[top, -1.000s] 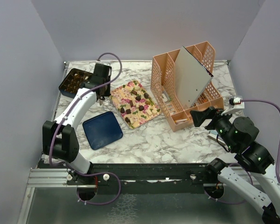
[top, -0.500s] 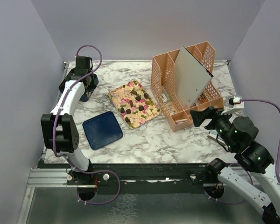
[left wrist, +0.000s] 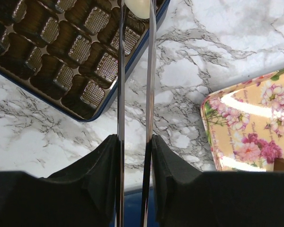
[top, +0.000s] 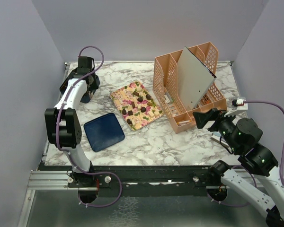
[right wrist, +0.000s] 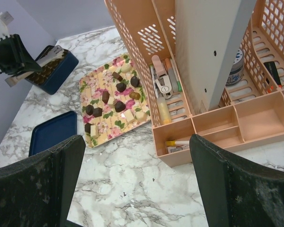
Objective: Pack the chocolate
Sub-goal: Place the fake chocolate in the packing box.
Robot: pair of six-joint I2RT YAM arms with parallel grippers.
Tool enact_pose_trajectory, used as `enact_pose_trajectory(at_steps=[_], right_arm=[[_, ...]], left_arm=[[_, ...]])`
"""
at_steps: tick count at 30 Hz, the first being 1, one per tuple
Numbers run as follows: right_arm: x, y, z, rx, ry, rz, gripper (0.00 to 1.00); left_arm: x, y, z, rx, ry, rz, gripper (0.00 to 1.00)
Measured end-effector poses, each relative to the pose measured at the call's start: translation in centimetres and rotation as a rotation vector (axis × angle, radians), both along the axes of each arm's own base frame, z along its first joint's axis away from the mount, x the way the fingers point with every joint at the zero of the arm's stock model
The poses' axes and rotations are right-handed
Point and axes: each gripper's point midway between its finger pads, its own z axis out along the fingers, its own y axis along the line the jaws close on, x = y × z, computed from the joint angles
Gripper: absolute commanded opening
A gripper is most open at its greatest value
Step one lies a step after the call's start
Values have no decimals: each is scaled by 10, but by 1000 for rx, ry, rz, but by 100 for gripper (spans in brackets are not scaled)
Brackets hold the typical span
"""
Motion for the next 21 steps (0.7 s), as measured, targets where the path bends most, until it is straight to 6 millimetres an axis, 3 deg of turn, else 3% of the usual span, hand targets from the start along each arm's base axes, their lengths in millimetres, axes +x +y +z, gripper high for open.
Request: enact_pose_trajectory(at_steps=[4, 15, 21], right_arm=[[-1, 0, 1, 2, -4, 0, 97], [-1, -1, 5, 7, -11, 0, 97], [-1, -1, 7, 10, -14, 0, 97]], left_arm=[[1, 0, -9, 0, 20, 0, 46], [1, -1, -8, -5, 16, -5, 45], [-3, -7, 14, -28, -30, -31, 42]])
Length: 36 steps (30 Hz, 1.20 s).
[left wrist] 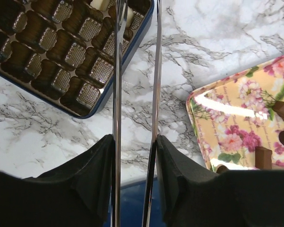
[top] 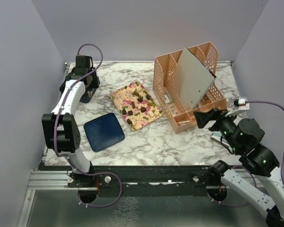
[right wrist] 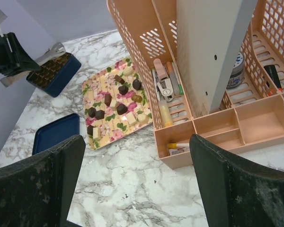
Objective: Pack the chocolate
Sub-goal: Place the fake chocolate in the packing box, then pick up the fake chocolate from the plate.
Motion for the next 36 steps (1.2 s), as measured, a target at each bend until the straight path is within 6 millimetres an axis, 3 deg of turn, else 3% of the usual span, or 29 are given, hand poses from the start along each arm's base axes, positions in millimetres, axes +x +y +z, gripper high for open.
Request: enact_pose_trajectory(at_steps=[6, 15, 20, 25, 28, 36], right_arm=[[1, 1, -1, -2, 5, 0, 97], [5, 4, -7, -17, 26, 0, 97], [9, 7, -14, -35, 56, 0, 97], [13, 11, -22, -41, 90, -3, 97], [14, 12, -23, -35, 99, -5, 97], [14, 12, -23, -14, 107, -12, 97]], left_arm=[[-18, -8, 23, -30, -53, -32, 42], [-48, -34, 17, -58, -34, -111, 43], [-61, -76, 30, -52, -64, -231, 43], [-87, -127, 39, -50, -89, -391, 43], [-103, -142, 35, -52, -81, -448, 43], [-135, -153, 10, -41, -13, -510, 44]])
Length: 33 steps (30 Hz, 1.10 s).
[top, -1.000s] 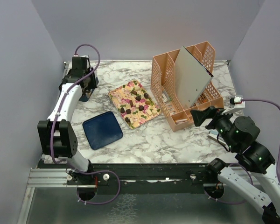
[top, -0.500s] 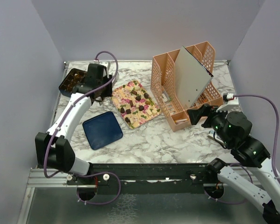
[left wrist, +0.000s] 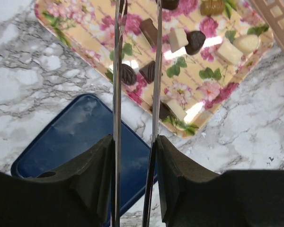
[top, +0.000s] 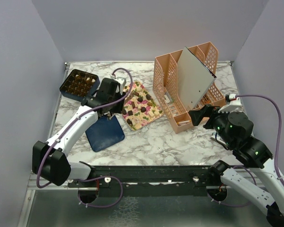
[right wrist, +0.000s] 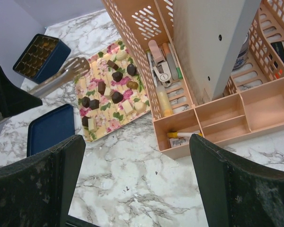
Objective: Pack the chocolate
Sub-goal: Pick up the fake chocolate from the plate.
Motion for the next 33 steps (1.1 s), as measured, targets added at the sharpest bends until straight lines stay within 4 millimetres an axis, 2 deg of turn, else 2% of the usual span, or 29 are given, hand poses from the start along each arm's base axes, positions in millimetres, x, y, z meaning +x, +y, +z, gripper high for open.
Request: enact_pose_trajectory(at_steps=[7, 14, 23, 33], right_arm=[[0, -1, 1, 2, 1, -4, 97], [-2, -2, 4, 9, -4, -5, 97], [-2, -3, 5, 10, -7, -12, 97], [-4, -5, 9, 22, -24, -12, 97]], left_arm=[[-19, -12, -23, 41, 63, -61, 48], [-23, -19, -34, 92, 81, -80, 48], [-30, -16, -52, 188, 120, -81, 44], [-29, -16, -57, 213, 125, -78, 43]])
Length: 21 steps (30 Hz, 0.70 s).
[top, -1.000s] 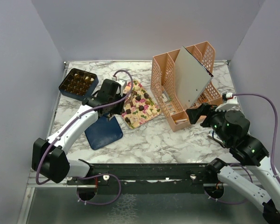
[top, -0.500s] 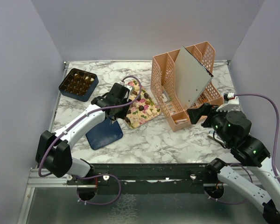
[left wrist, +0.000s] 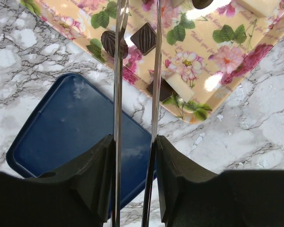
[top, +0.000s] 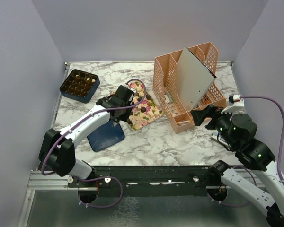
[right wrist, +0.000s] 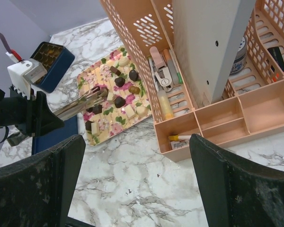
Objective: Pack the chocolate
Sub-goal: Pick up the fake chocolate from the plate.
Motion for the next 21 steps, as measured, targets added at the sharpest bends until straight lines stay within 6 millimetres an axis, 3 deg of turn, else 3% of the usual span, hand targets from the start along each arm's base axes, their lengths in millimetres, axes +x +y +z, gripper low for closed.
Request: enact_pose_trajectory(at_steps=[10, 21], right_arm=[[0, 0, 5, 12, -19, 1, 97], [-1, -1, 7, 12, -31, 2, 97]], left_arm=[[5, -3, -16, 21, 27, 2, 39], [13, -4, -8, 15, -4, 24, 31]])
